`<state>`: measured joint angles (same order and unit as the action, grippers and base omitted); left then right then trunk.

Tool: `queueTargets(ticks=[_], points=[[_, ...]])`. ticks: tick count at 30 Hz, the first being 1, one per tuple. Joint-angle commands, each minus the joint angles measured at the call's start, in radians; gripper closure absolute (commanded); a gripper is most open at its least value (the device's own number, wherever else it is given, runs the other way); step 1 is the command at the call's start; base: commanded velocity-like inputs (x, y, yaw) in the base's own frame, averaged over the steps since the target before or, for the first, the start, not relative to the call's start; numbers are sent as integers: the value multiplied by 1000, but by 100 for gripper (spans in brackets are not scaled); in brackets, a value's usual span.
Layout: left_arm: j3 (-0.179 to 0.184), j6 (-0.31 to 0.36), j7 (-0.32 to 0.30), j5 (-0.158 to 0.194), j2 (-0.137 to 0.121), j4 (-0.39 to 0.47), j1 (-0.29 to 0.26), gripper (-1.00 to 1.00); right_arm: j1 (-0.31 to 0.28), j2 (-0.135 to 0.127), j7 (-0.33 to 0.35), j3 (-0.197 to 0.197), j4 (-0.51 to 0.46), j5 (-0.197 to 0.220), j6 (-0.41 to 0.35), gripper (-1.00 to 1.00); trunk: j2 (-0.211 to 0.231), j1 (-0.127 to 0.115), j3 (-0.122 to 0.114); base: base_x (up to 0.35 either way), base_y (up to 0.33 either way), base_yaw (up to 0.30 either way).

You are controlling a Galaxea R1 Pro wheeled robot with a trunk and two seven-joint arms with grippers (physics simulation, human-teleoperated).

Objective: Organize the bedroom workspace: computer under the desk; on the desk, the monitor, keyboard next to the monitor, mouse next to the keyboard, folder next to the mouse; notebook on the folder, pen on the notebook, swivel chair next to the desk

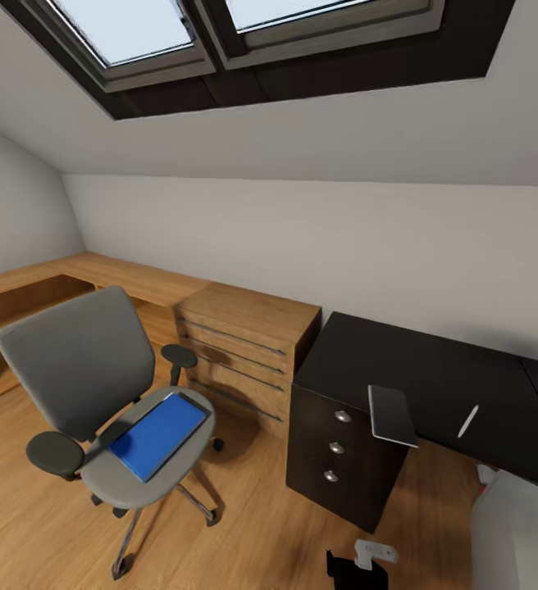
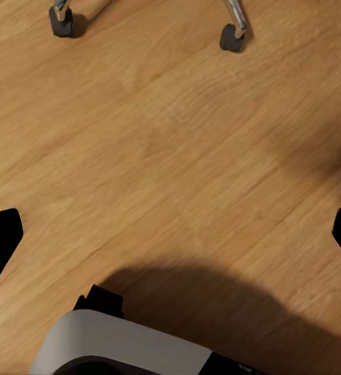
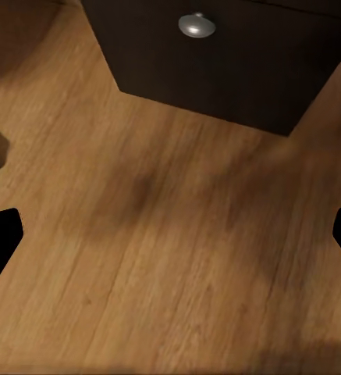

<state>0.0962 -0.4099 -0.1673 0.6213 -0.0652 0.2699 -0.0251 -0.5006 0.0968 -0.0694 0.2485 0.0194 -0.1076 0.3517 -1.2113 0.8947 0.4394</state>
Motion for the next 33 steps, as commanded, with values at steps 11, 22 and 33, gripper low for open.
queueTargets(ticks=[11, 22, 33], points=[[8, -4, -3, 11, -1, -1, -1, -100, -1, 1, -6, 6, 2, -12, 3, -100, -1, 0, 15, 0, 0, 167], [8, -4, -3, 11, -1, -1, -1, -100, 0, 3, -6, 6, 2, -13, 3, -100, -1, 0, 28, 0, 0, 169], [8, -4, -3, 11, -1, -7, -1, -100, 6, 3, -6, 6, 2, -13, 3, -100, -1, 0, 42, 0, 0, 172]])
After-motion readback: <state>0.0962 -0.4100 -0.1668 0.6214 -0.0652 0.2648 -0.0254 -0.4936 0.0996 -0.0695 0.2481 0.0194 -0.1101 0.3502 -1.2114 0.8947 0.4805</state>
